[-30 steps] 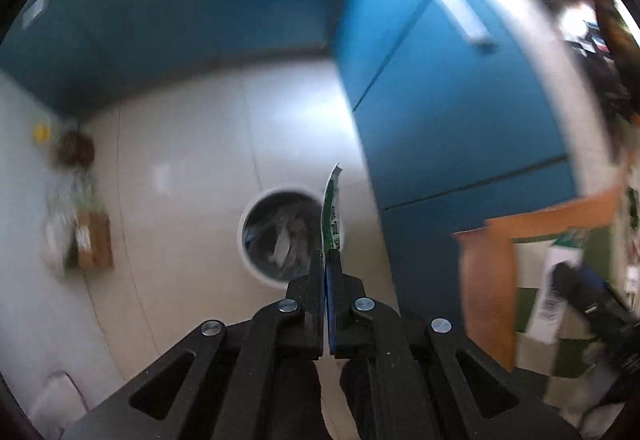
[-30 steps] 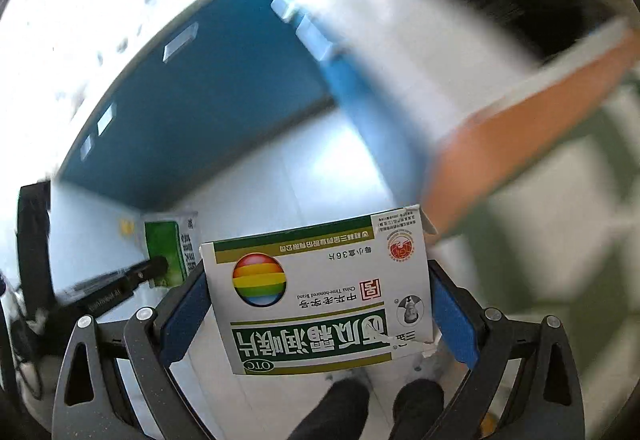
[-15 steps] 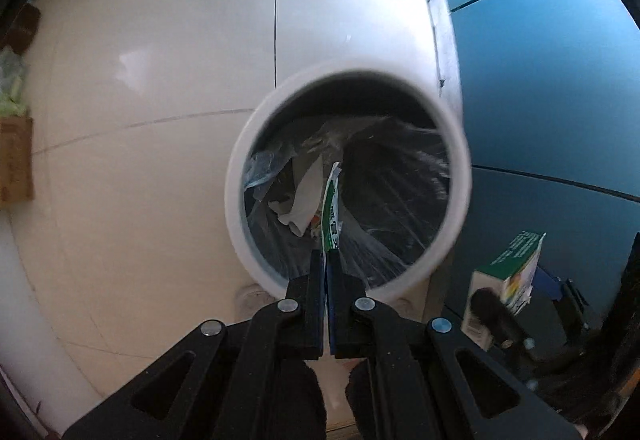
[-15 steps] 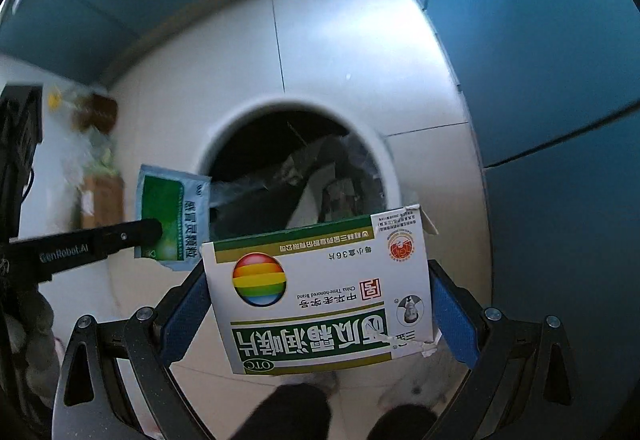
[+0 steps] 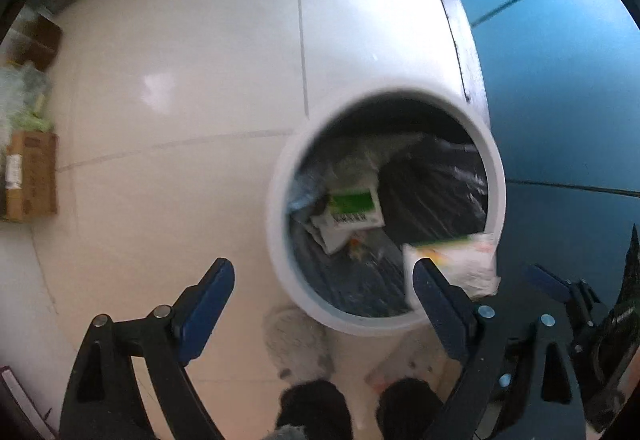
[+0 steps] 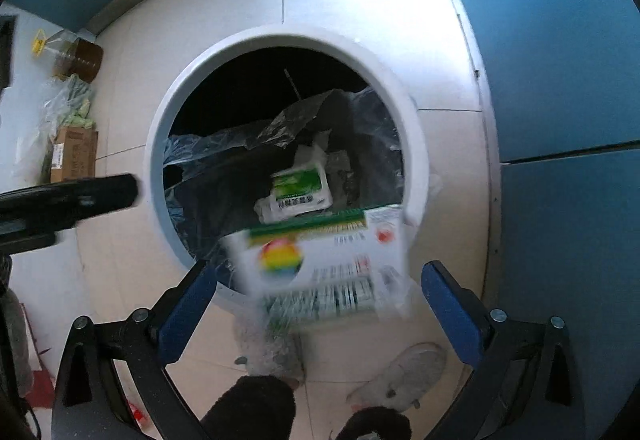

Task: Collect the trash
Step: 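Carry sachet and medicine box over the bin and open both tools, then withdraw both tools from the bin and turn back to the counter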

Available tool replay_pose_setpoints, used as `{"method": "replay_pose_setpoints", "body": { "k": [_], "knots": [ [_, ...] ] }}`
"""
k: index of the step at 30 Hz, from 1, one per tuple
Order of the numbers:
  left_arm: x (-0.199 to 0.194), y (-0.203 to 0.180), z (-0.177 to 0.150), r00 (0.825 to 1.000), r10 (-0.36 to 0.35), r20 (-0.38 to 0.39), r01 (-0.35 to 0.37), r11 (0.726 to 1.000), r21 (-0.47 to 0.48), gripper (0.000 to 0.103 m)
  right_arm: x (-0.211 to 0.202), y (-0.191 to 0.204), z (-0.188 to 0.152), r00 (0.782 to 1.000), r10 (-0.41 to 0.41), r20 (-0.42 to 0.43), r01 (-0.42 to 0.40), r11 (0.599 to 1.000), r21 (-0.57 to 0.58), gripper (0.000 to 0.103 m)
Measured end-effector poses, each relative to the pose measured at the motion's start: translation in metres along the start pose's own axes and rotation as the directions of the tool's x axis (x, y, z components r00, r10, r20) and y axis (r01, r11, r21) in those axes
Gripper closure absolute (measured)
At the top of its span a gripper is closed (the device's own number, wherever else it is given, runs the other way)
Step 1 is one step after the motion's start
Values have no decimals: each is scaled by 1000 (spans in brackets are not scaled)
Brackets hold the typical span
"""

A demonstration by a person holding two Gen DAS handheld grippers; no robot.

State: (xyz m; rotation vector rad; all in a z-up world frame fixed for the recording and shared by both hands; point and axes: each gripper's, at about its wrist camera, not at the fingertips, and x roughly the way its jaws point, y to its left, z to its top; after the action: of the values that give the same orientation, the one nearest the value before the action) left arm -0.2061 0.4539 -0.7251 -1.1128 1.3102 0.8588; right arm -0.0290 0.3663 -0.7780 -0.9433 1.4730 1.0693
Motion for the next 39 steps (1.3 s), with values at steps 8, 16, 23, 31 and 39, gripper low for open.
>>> {"method": "replay_pose_setpoints", "body": {
  "k": [8, 16, 23, 31, 39],
  "knots": [
    [-53, 5, -11, 986, 122, 115, -123, 992, -4, 1, -41, 5, -6, 999, -25, 42, 24, 999, 22, 0],
    [-120, -13, -35, 961, 212, 175, -212, 977, -19, 1, -107, 9, -15, 996, -56, 76, 51, 997, 61, 0],
    [-203, -43, -65, 958, 214, 191, -218, 976, -3, 1, -213, 12, -37, 989, -80, 123, 67, 992, 106, 0],
    [-325, -79, -106, 947, 195, 255, -206, 978, 17, 1, -360, 14, -71, 975, -46, 219, 23, 994, 107, 0],
    [-424, -110, -137, 914, 238, 330, -250, 968, -6, 1, -481, 5, -110, 952, 28, 306, -68, 990, 121, 0]
  ]
}}
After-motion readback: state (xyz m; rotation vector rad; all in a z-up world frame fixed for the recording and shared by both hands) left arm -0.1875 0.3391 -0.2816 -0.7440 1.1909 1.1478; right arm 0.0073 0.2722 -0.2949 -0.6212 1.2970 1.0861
